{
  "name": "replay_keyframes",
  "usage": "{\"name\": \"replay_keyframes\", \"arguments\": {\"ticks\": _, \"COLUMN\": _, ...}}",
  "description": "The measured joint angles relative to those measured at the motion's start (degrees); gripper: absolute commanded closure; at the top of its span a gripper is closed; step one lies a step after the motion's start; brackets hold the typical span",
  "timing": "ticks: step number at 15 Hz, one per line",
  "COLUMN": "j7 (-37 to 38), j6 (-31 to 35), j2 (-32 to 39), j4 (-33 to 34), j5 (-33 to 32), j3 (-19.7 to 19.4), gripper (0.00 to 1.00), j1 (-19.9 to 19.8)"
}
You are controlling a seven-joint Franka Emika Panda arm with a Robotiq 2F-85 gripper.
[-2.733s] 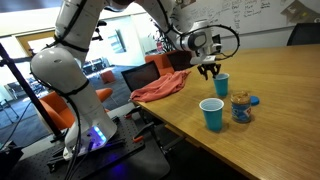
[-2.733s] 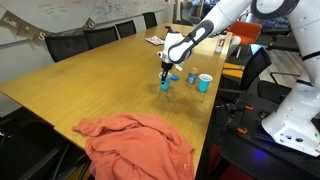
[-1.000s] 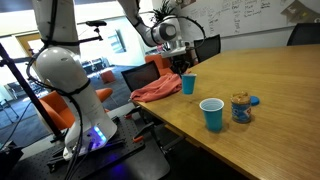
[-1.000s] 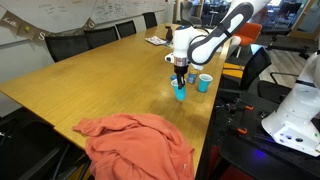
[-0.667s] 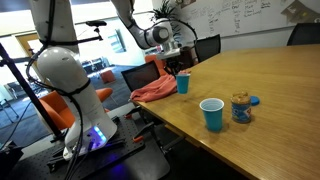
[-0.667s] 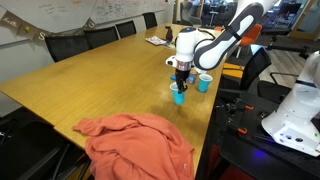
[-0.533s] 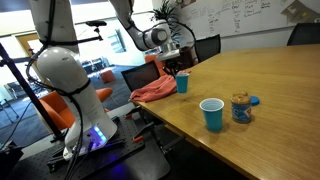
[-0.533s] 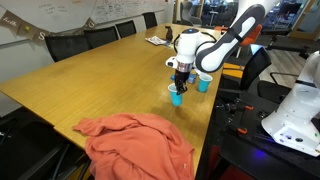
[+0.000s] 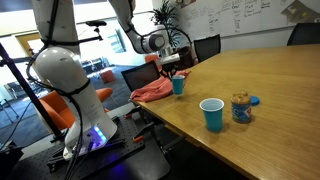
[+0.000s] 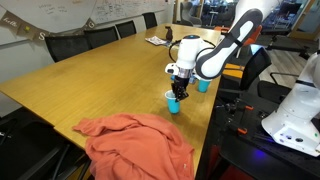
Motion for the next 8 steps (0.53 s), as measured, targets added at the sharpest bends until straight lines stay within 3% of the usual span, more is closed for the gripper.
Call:
{"name": "replay_keyframes", "arguments": {"ticks": 4, "j7": -3.63, "j6": 0.12, "j2": 1.48, "j4": 0.11, "j5": -0.05, "j3": 0.20, "gripper": 0.99, "j1": 0.02}}
{"name": "replay_keyframes", "arguments": {"ticks": 5, "j7": -4.41, "j6": 0.14, "j2": 1.74, "j4": 0.14, "j5": -0.06, "j3": 0.20, "gripper": 0.70, "j1": 0.01}}
{"name": "replay_keyframes", "arguments": {"ticks": 6, "j7": -4.93, "j6": 0.15, "j2": 1.94, "j4": 0.15, "j5": -0.06, "j3": 0.20, "gripper": 0.69, "j1": 0.01}}
{"name": "replay_keyframes", "arguments": {"ticks": 8, "j7": -5.84, "j6": 0.15, "j2": 2.19, "j4": 0.17, "j5": -0.06, "j3": 0.21, "gripper": 0.56, "j1": 0.02}}
